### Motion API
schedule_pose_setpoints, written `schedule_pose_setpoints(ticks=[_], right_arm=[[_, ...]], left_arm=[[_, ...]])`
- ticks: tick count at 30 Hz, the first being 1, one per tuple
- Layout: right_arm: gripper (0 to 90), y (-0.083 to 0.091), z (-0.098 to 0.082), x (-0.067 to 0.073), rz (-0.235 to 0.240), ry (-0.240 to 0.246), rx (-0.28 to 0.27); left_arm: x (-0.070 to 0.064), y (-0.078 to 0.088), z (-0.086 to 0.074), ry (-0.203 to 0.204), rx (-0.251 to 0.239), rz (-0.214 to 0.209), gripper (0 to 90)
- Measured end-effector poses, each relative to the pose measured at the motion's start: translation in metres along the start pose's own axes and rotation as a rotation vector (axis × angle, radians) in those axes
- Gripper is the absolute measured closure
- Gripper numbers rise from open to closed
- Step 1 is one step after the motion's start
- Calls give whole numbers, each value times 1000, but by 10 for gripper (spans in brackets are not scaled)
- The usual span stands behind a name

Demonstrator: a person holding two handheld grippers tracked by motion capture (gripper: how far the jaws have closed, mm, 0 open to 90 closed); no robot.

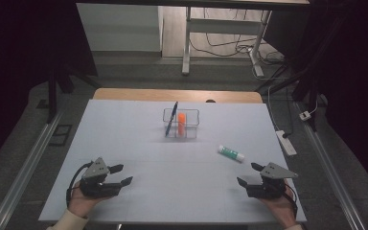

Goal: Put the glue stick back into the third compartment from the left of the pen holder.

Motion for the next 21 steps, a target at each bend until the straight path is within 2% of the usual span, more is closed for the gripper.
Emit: schedule_pose_setpoints(ticks=[4, 6, 8, 15, 21], right_arm=[[199, -2, 4, -1, -8, 5, 8], [199, -3, 11, -2, 8, -2, 22], [217, -3, 19, -4, 2, 17, 49], [231, -16, 46, -11, 41, 53, 149], [233, -33, 66, -17, 64, 60, 228]], left_arm=[[0, -1, 0, 0, 2, -1, 391], [1, -1, 0, 4, 3, -1, 390], [2, -1, 0, 8, 6, 1, 389], [2, -4, 0, 6, 15, -6, 385], [1, -7, 0, -5, 28, -6, 380]])
Point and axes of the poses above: each handheld gripper's, and its own axes: y roughly backward along the jaws, z roughly out of its top, x roughly to its left, the point moved 5 cm from there along -y, roughly forward along the jaws, and after that the axes turned 1 degree about z, right-handed, at the moved point
